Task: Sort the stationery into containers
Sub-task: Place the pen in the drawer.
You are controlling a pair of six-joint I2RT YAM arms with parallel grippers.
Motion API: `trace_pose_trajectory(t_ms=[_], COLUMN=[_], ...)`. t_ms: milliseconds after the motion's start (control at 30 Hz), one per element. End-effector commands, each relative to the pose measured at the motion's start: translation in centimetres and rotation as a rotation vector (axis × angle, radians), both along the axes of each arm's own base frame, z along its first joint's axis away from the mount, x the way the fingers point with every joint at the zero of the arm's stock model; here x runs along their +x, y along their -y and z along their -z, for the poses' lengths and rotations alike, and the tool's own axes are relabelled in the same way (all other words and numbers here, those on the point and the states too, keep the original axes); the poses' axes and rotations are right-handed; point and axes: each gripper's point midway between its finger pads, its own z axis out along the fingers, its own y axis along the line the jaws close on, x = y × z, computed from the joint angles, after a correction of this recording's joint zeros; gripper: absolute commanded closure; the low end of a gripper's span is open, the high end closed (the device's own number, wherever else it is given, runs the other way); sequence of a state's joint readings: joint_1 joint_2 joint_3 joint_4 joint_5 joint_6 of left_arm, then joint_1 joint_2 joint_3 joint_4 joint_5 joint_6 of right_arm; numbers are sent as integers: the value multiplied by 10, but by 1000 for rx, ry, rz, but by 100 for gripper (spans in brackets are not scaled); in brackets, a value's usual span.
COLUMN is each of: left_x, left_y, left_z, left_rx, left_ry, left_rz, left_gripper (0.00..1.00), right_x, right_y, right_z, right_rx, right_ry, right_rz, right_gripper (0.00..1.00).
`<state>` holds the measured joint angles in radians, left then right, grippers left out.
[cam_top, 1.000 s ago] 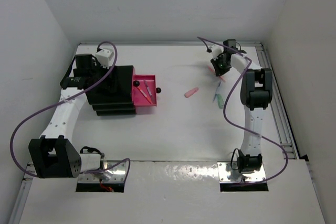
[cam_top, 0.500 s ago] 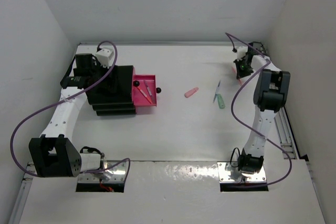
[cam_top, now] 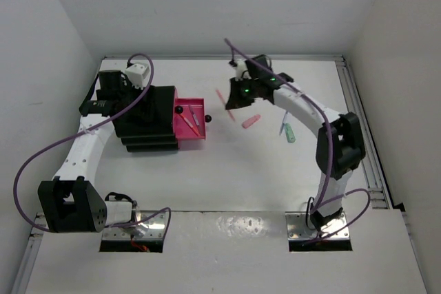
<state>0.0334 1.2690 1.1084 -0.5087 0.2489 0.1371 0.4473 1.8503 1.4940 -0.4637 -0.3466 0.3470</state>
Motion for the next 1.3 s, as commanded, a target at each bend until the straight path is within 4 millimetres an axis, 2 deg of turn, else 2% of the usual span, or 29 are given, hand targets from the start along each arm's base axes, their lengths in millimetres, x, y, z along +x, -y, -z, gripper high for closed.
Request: trace_pose_trajectory(t_ms=[0,33,67,100,133,267,300,333,367,500,667,700,733,767,800,867,933,967,1000,1033,1067,1100,1167,1200,1233,1267], left_x=[-8,-8,-8,-8,-8,-10,-11,-11,-11,-12,-13,-13,-14,-14,-14,-15,-15,-15,-15,-15,-15,-16,-16,-17,-17,-17], left_y=[5,5,6,6,6,6,5,5,5,5,4,5,5,5,5,5,5,5,5,4,3,3,3,2,2,2], left_z=[4,3,2,1,1,0,1,1,1,-1,0,0,1,1,1,2,2,1,0,-1,-1,-2,-3,-2,-2,-2], left_rx=[-32,-34,-37,-36,-36,-31,-32,-30,-30,-30,-29,-28,-27,-28,-27,-28,-28,-26,-26,-22,-20,-15,-7,-5,-4,-3], left_ry=[-37,-36,-34,-31,-31,-23,-24,-24,-24,-21,-26,-24,-28,-27,-25,-29,-27,-25,-23,-21,-21,-20,-16,-16,-17,-15], left_rz=[-2,0,1,0,-2,-1,-3,-2,-2,-2,-6,-6,-4,-6,-4,-6,-6,-3,-3,-4,-3,-2,2,2,3,4], left_gripper=[19,19,19,19,19,19,19,19,19,19,19,19,19,19,19,19,19,19,19,19,19,19,19,19,19,19], right_x=[1,1,-2,-3,-3,-6,-5,-5,-4,-2,-3,-5,-6,-7,-8,-6,-2,4,5,8,19,19,33,29,38,37], right_y=[-50,-60,-75,-83,-99,-127,-133,-139,-144,-153,-151,-150,-148,-148,-147,-145,-140,-134,-128,-120,-103,-86,-41,-13,20,42], right_z=[-20,-18,-7,-7,-16,-2,-4,4,2,12,22,22,21,18,12,-2,-29,-39,-59,-67,-74,-80,-75,-61,-49,-37], right_rx=[81,77,68,75,90,90,97,91,103,91,69,65,64,65,69,83,115,131,156,166,168,160,116,54,12,-33], right_ry=[-24,-23,-39,-43,-30,-48,-43,-57,-59,-60,-91,-96,-102,-99,-92,-68,-23,-15,11,14,28,37,34,25,14,-3], right_rz=[-7,-10,-28,-35,-50,-73,-76,-78,-72,-79,-67,-64,-62,-63,-65,-67,-59,-44,-37,-20,18,40,136,180,251,291], right_gripper=[100,100,100,100,100,100,100,100,100,100,100,96,87,77,64,56,56,56,58,58,59,59,61,62,63,64])
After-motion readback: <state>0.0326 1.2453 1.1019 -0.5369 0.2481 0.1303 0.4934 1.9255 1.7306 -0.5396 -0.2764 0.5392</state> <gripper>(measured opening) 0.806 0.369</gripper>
